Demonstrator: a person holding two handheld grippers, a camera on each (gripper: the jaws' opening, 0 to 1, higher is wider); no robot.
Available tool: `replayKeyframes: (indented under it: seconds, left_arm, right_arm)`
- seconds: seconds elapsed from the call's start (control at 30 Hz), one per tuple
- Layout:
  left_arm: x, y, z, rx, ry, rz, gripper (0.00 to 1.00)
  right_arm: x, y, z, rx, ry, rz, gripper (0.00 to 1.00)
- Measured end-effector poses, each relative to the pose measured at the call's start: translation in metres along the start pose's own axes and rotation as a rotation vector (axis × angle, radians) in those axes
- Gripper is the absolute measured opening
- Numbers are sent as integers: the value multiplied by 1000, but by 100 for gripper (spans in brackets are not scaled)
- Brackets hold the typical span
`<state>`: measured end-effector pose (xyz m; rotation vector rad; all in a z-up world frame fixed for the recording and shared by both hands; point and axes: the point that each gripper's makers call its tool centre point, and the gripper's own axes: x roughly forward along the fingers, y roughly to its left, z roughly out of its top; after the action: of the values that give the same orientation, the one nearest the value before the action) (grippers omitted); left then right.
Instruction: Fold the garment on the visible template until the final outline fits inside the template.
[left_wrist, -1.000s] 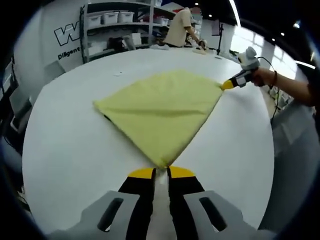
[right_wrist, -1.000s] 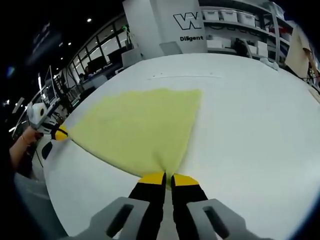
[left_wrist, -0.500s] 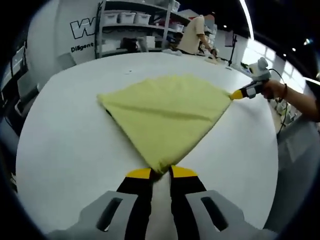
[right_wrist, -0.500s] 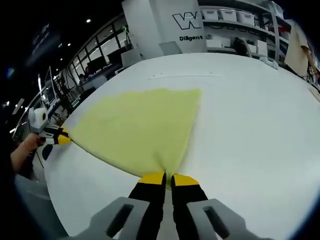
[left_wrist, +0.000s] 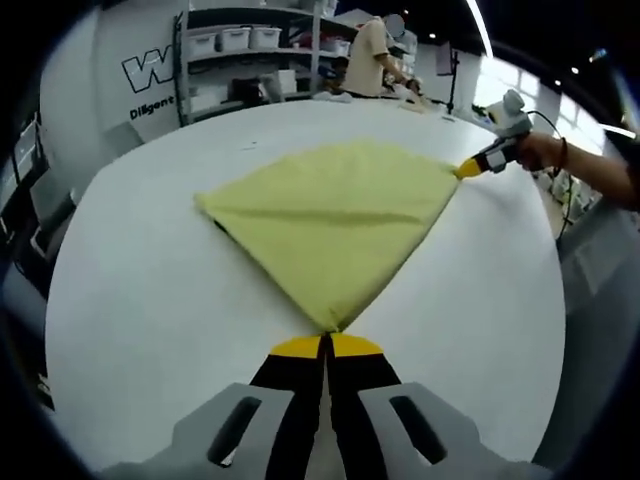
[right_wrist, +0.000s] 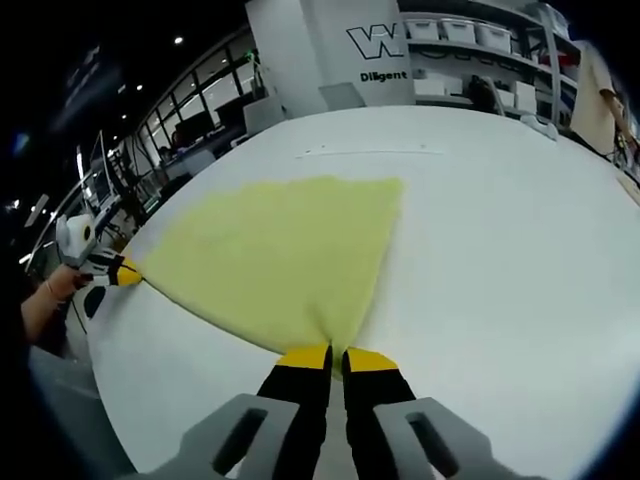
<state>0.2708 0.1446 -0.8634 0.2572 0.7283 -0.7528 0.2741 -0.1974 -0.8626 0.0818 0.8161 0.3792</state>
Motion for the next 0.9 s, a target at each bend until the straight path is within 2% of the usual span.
replayKeyframes:
  seconds: [0.23, 0.33, 0.5, 0.73, 0.87, 0.9]
  left_arm:
    - [-3, -5, 2, -3, -10, -22, 0]
    - [-2, -8, 0, -4, -2, -28, 9]
    - [-1, -9, 4, -42, -32, -33, 11]
    - [0, -4, 8, -75, -54, -11, 5]
    - [0, -5, 7, -74, -51, -13, 0]
    - [0, -7, 4, -41, -38, -13, 0]
  right_arm:
    - [0, 0, 0, 5, 2, 0, 0]
    - [0, 1, -1, 9, 3, 2, 0]
    - [-1, 1, -1, 13, 4, 3, 0]
    - [0, 1, -1, 22, 1, 7, 0]
    - [-1, 1, -2, 23, 1, 9, 0]
    - [0, 1, -2, 22, 2, 10, 0]
